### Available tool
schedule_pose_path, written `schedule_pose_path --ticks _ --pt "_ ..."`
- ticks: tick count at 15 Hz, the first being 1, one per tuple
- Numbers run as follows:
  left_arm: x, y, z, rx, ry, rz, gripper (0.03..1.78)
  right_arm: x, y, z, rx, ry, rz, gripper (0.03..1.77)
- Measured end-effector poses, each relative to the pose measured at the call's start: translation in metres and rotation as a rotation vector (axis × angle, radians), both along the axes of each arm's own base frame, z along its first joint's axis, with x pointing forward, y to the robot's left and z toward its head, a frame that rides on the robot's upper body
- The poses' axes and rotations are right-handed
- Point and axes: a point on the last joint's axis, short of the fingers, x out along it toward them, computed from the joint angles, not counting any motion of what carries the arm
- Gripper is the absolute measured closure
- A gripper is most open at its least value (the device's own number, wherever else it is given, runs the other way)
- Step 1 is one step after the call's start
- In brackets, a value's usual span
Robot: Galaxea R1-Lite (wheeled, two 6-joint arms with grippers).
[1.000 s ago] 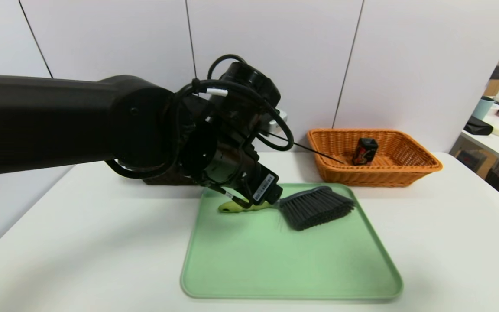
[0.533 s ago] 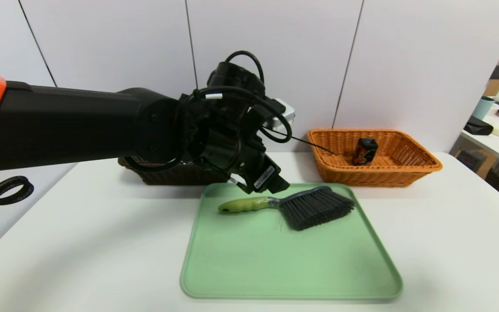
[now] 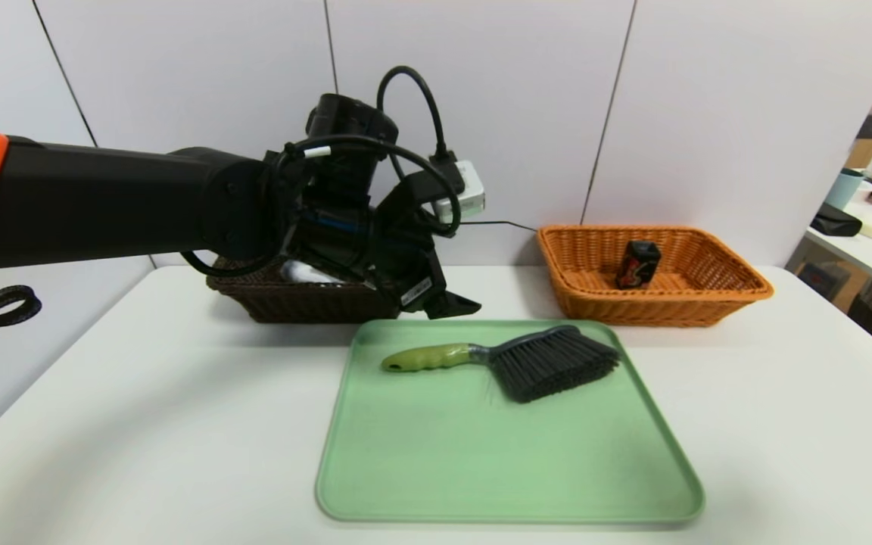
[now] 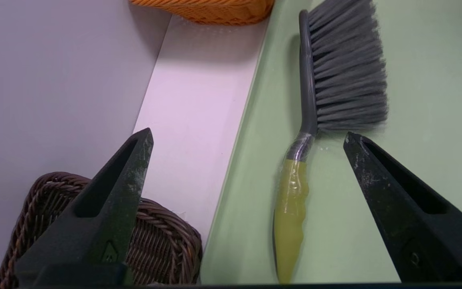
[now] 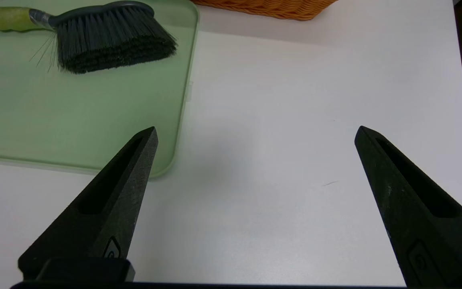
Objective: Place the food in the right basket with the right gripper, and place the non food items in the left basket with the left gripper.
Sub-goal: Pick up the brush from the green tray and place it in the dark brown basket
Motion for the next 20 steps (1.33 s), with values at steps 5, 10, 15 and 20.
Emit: schedule_pose_path --ticks 5,10,15,20 --pt "-0.010 -0.012 -0.022 0.032 -0.028 -0.056 0.12 0.000 0.000 -0.003 0.045 0.018 0.008 0.10" --pt "-0.012 -0.014 -0.046 0.044 -0.057 -0.020 0.12 0.001 0.001 -0.010 0.047 0.044 0.009 0.10" --pt "-0.006 -0.016 -0.059 0.066 -0.042 -0.004 0.12 0.003 0.001 -0.012 0.043 0.059 0.006 0.10" --pt "-0.003 -0.018 -0.078 0.109 0.025 -0.019 0.12 0.005 0.001 -0.019 0.037 0.086 0.002 0.10"
